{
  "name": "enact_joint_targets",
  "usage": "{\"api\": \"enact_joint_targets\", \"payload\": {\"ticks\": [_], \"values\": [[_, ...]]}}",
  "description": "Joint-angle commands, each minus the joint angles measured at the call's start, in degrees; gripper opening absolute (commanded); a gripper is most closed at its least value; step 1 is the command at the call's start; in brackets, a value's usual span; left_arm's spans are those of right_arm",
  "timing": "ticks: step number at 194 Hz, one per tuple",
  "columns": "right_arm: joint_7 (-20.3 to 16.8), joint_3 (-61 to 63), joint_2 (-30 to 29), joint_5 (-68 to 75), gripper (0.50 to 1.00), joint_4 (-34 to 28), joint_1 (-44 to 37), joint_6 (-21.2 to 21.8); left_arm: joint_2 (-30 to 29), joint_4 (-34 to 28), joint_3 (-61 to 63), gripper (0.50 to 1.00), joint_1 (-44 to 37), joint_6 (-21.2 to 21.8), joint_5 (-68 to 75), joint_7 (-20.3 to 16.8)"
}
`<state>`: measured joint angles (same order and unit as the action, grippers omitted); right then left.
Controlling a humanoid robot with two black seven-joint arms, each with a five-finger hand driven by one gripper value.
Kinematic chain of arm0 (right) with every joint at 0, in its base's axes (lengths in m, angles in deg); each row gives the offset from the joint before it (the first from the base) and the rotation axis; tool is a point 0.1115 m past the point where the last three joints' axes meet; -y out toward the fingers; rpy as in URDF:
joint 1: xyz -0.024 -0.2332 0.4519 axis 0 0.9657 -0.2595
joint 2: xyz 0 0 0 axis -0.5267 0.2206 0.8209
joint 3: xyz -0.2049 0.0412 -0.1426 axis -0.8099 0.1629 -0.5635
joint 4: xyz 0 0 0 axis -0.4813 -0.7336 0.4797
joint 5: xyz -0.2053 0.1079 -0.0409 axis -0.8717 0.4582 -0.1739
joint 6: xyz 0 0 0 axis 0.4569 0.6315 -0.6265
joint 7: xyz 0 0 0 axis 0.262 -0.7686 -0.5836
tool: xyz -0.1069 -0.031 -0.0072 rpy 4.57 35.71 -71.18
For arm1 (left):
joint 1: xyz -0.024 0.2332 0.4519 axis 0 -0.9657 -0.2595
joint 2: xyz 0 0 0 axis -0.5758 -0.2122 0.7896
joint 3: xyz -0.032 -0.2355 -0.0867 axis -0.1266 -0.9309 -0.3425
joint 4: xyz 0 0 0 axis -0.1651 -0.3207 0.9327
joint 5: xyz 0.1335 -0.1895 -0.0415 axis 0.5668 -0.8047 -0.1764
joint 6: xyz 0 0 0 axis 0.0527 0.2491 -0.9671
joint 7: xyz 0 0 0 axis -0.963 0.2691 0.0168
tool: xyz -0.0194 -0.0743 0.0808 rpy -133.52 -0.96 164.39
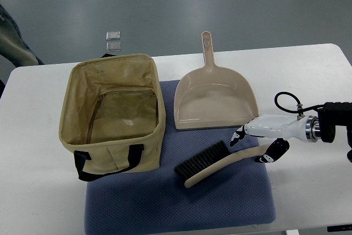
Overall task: Put pink broom in yellow bag with right hand
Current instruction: 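Close the right hand around the beige brush handle, then lift the brush with the right hand up and over the dustpan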
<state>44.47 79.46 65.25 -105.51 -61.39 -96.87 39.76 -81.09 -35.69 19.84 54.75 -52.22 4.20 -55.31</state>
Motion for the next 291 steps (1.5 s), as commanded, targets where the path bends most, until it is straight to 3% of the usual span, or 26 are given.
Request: {"api": "enact_joint_targets", "payload": {"ticks": [1, 110, 138, 151, 166, 204, 291], "values": [[-1.54, -1.19, -0.12, -0.83, 0.752, 0.0, 0.33, -2.17, 0.0, 0.0, 0.0, 1.0, 0.0, 0.0, 0.0, 0.0], [-3.65, -1.54, -0.65, -5.4, 0.707, 0.09, 2.88, -5.69, 0.0, 0.0, 0.0, 1.0, 0.0, 0.0, 0.0, 0.0], [-4.0, -1.54, -0.65, -5.92, 0.648, 0.18, 3.06, -6.48, 0.0, 0.0, 0.0, 1.0, 0.0, 0.0, 0.0, 0.0], [-4.09, -1.54, -0.56, -6.01, 0.594, 0.18, 3.06, -6.48, 0.0, 0.0, 0.0, 1.0, 0.0, 0.0, 0.0, 0.0], [-4.87, -1.54, -0.56, -6.1, 0.5, 0.18, 3.06, -6.56, 0.0, 0.0, 0.0, 1.0, 0.0, 0.0, 0.0, 0.0], [-5.32, -1.37, -0.39, -6.63, 0.5, 0.35, 2.62, -6.92, 0.0, 0.0, 0.0, 1.0, 0.0, 0.0, 0.0, 0.0], [-4.52, 3.12, 3.22, -5.48, 0.5, 0.44, 0.95, -14.12, 0.0, 0.0, 0.0, 1.0, 0.0, 0.0, 0.0, 0.0]]}}
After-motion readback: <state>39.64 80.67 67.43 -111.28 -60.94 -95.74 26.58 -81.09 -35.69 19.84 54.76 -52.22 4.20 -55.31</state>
